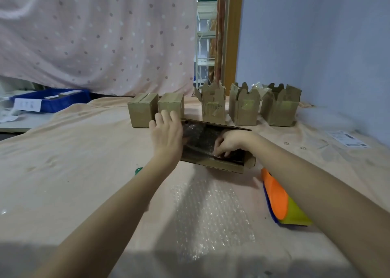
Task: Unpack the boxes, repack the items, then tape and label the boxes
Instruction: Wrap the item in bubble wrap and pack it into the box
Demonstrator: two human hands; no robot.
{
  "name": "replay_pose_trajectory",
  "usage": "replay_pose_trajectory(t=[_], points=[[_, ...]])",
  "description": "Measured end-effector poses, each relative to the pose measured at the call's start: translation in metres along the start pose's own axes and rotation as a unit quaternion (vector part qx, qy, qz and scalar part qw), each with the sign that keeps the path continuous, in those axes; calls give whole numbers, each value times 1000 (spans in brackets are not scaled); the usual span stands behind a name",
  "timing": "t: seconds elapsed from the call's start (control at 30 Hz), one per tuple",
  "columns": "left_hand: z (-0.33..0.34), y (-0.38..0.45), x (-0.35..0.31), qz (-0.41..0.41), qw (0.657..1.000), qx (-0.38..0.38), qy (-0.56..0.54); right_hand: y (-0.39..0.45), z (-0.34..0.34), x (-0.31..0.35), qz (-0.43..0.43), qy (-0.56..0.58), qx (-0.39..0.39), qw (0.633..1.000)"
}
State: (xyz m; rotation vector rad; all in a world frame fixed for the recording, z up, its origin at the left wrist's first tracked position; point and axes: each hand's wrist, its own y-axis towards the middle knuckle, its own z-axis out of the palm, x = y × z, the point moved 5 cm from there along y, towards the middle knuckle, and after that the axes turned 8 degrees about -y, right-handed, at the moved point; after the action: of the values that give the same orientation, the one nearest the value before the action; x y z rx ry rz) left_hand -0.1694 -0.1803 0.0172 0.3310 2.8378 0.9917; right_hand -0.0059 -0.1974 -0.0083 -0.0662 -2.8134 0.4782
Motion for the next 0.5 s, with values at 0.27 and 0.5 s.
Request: replay_pose_trajectory(t=[0.27, 0.5], points=[[25, 13, 16, -90, 940, 85, -319, 4, -12, 2, -3, 23, -26, 999], [1, 31, 17, -84, 939, 141, -303, -6, -35, -1, 52, 82, -79, 992]])
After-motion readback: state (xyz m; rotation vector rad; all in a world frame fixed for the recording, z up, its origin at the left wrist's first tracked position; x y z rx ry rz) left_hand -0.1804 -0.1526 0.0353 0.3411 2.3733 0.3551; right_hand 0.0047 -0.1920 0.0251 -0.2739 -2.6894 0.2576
